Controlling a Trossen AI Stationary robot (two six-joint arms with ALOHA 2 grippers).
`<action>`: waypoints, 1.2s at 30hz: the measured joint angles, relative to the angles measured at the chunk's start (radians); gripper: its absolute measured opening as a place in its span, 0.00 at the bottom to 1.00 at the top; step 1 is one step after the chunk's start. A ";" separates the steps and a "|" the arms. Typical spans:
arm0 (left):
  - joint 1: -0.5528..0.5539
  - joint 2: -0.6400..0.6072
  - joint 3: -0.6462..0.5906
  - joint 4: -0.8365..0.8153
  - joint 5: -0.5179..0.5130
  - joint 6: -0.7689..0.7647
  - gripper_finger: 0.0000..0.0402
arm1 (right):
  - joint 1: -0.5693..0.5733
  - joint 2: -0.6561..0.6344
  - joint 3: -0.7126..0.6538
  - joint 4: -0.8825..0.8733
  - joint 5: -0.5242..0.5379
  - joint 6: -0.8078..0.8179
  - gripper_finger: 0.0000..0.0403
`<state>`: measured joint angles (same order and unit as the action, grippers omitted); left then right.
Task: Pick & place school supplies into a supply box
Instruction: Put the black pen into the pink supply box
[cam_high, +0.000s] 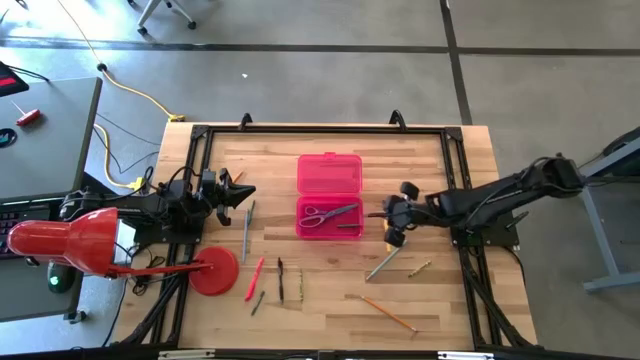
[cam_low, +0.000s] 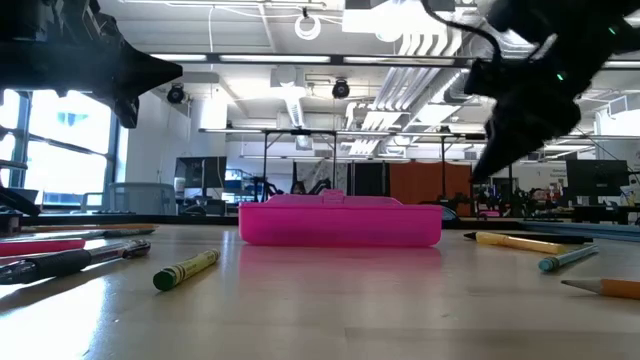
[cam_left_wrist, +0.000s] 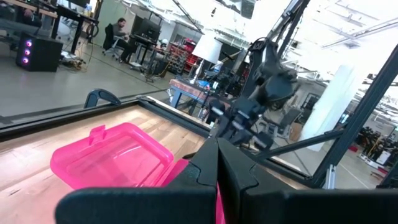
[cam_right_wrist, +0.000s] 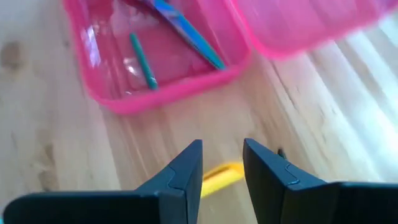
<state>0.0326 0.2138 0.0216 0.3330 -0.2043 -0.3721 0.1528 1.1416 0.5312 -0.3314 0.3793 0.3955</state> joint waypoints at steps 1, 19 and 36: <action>0.000 0.000 0.000 0.000 0.000 0.000 0.08 | 0.000 -0.014 -0.035 0.027 0.014 0.032 0.23; 0.000 0.000 0.000 -0.003 0.000 0.000 0.08 | -0.002 0.002 -0.170 -0.084 0.128 0.225 0.23; 0.000 0.000 0.000 -0.021 -0.023 0.000 0.08 | -0.058 0.036 -0.368 0.357 -0.008 0.098 0.23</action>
<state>0.0326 0.2138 0.0216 0.3118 -0.2275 -0.3721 0.0948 1.1779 0.1628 0.0255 0.3713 0.4933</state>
